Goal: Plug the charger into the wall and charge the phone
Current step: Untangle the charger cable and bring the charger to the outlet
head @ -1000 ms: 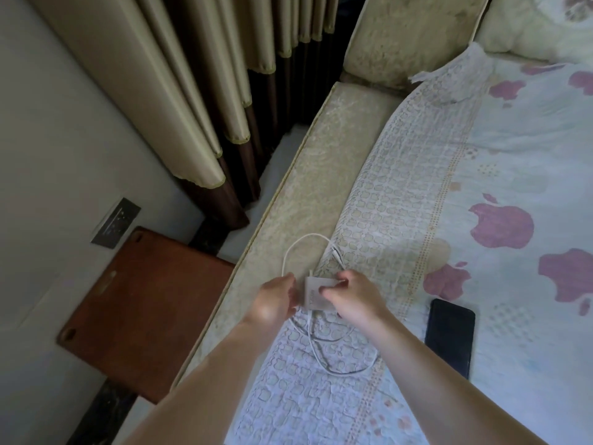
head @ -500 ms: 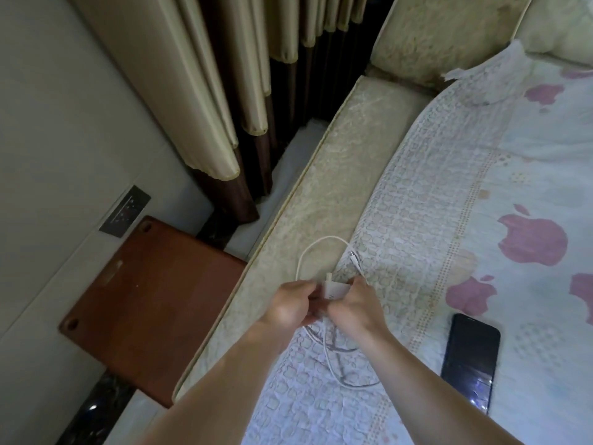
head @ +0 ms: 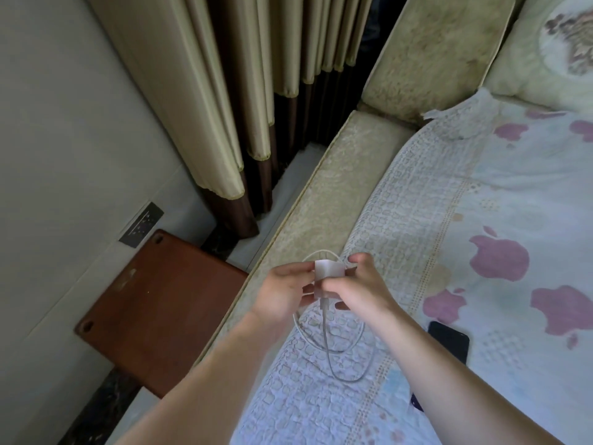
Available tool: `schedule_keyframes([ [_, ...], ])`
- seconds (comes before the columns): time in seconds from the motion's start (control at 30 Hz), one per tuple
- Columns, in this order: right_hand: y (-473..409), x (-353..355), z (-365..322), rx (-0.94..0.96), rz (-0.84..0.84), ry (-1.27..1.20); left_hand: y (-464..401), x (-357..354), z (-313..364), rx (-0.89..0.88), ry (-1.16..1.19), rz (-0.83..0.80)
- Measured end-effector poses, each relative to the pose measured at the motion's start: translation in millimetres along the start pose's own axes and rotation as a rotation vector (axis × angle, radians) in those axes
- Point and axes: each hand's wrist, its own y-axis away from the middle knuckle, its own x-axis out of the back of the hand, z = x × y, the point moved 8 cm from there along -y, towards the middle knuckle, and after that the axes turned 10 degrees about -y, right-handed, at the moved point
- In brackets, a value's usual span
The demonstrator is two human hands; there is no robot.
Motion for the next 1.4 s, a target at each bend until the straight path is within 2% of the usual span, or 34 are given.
schedule_keyframes([
  [0.2, 30, -4, -40, 0.092, -0.13, -0.108, 41, 10, 25, -0.054, 0.091, -0.019],
  [0.33, 43, -28, -51, 0.045, -0.266, -0.166, 69, 31, 31, -0.059, 0.169, -0.036],
  [0.7, 69, -132, -83, -0.012, -0.574, -0.112, 112, 120, 21, -0.134, 0.429, 0.145],
  [0.93, 50, -202, -81, -0.042, -0.621, 0.004, 94, 179, -4, -0.105, 0.498, 0.221],
  [1.1, 26, -250, -75, -0.098, -0.661, -0.006, 67, 223, -21, -0.049, 0.48, 0.258],
  [1.4, -27, -313, -85, -0.085, -0.68, -0.009, 14, 281, -21, 0.008, 0.492, 0.256],
])
